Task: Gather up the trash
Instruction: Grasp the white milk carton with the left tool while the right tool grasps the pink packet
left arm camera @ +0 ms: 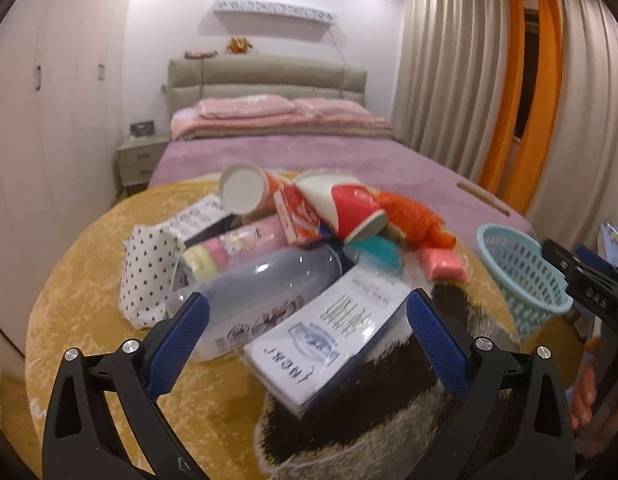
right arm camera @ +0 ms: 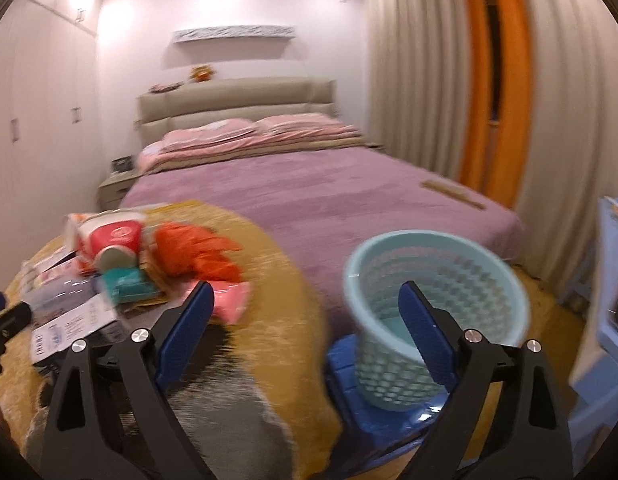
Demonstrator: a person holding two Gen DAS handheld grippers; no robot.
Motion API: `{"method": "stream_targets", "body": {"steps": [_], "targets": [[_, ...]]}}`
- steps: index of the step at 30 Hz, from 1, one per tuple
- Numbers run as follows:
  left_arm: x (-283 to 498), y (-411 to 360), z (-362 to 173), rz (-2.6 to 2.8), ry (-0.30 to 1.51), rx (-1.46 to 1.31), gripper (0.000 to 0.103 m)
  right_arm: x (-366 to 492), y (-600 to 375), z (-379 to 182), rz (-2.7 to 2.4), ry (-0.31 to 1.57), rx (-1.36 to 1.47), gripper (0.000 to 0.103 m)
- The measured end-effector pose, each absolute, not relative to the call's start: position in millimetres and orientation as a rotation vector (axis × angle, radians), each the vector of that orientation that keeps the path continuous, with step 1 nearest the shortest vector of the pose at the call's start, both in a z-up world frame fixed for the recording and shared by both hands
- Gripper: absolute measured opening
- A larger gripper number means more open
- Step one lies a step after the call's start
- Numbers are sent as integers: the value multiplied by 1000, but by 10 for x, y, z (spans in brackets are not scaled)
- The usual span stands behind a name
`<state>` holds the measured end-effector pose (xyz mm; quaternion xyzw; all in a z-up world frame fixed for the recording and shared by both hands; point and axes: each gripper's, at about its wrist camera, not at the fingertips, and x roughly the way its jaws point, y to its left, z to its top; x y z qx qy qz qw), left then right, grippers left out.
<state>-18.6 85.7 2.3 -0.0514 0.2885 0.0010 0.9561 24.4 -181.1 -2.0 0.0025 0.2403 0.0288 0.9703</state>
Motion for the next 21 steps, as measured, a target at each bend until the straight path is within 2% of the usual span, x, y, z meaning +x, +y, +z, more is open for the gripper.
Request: {"method": "stream_targets", "body": {"steps": [3, 4, 6, 13, 21], "targets": [[-105, 847, -59, -13, 650, -77, 94, 482, -1760, -127, 158, 567, 39, 85], [-65, 855, -105, -31, 679, -78, 89, 585, -1750, -177, 192, 609, 61, 84], [-18, 869, -170, -54, 709, -95, 87, 720, -1724, -258, 235, 664, 85, 84], [151, 886, -321, -114, 786, -101, 87, 1013, -1515, -326, 310, 721, -7, 84], [283, 846, -430, -134, 851, -85, 88, 1490, -1518, -417, 417, 825, 47, 84]]}}
